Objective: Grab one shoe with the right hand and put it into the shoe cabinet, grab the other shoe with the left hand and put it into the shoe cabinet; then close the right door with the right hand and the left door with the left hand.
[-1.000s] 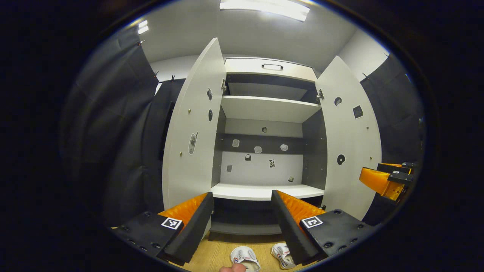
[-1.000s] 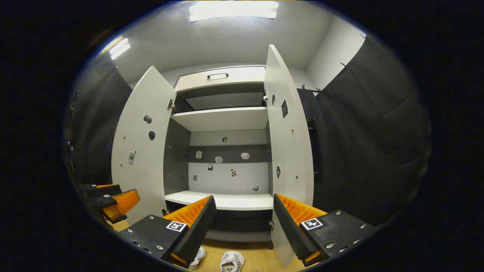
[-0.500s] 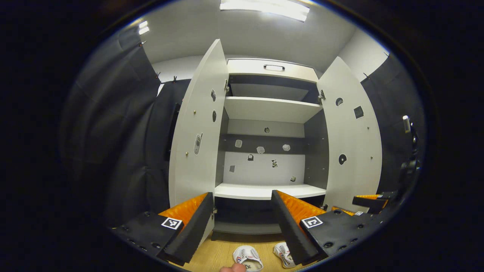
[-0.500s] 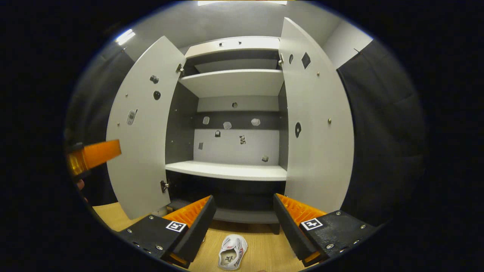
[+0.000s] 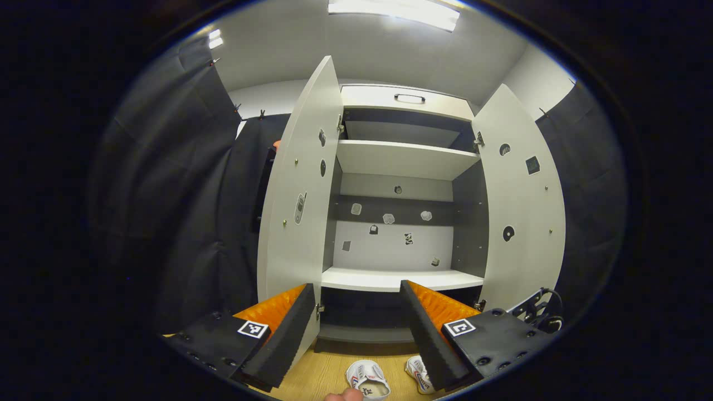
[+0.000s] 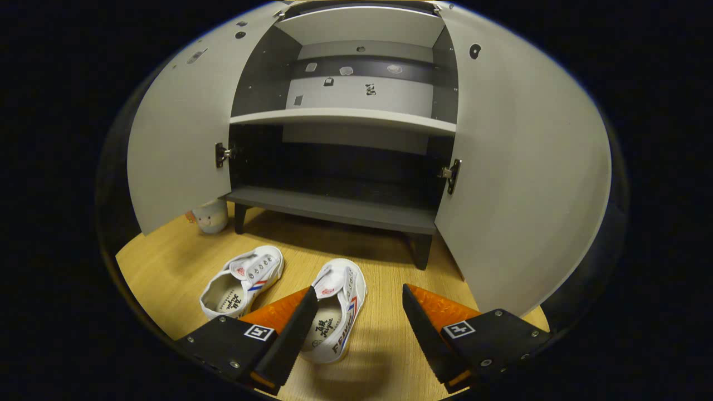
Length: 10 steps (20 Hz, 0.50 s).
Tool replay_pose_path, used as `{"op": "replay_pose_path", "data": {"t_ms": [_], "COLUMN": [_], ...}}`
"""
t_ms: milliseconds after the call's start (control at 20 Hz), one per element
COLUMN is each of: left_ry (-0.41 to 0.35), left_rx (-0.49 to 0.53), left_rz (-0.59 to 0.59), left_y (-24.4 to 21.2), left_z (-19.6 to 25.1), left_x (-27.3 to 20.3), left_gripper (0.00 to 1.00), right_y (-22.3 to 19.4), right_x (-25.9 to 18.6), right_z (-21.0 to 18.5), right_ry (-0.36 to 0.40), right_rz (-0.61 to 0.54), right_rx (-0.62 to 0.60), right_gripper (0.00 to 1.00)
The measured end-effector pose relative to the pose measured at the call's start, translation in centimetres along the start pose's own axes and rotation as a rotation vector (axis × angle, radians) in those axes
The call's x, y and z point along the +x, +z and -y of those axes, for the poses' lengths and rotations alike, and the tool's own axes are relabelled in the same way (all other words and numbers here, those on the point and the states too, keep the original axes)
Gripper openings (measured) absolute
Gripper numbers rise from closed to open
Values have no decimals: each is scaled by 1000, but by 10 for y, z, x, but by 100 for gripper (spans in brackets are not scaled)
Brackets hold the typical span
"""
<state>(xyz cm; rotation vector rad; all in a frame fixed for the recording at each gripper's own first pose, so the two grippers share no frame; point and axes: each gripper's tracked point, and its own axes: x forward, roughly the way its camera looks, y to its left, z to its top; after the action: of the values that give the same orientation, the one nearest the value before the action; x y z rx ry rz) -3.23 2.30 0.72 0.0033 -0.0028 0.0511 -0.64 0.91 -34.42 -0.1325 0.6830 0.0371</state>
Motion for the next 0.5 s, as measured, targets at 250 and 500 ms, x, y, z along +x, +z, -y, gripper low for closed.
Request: {"op": "replay_pose_path", "data": {"t_ms": [250, 500], "left_ry": [1, 21], "left_rx": [1, 18], "left_rz": [-13, -15], "left_y": [-6, -7], "left_z": [-1, -11], "left_x": [2, 4], "left_gripper": [98, 98], "right_y": [-30, -41], "right_x": [41, 82], "right_z": [5, 7], "right_ry": [-19, -26], "right_rz": [-90, -113], "right_rx": [-31, -49], "right_gripper": [94, 88]}}
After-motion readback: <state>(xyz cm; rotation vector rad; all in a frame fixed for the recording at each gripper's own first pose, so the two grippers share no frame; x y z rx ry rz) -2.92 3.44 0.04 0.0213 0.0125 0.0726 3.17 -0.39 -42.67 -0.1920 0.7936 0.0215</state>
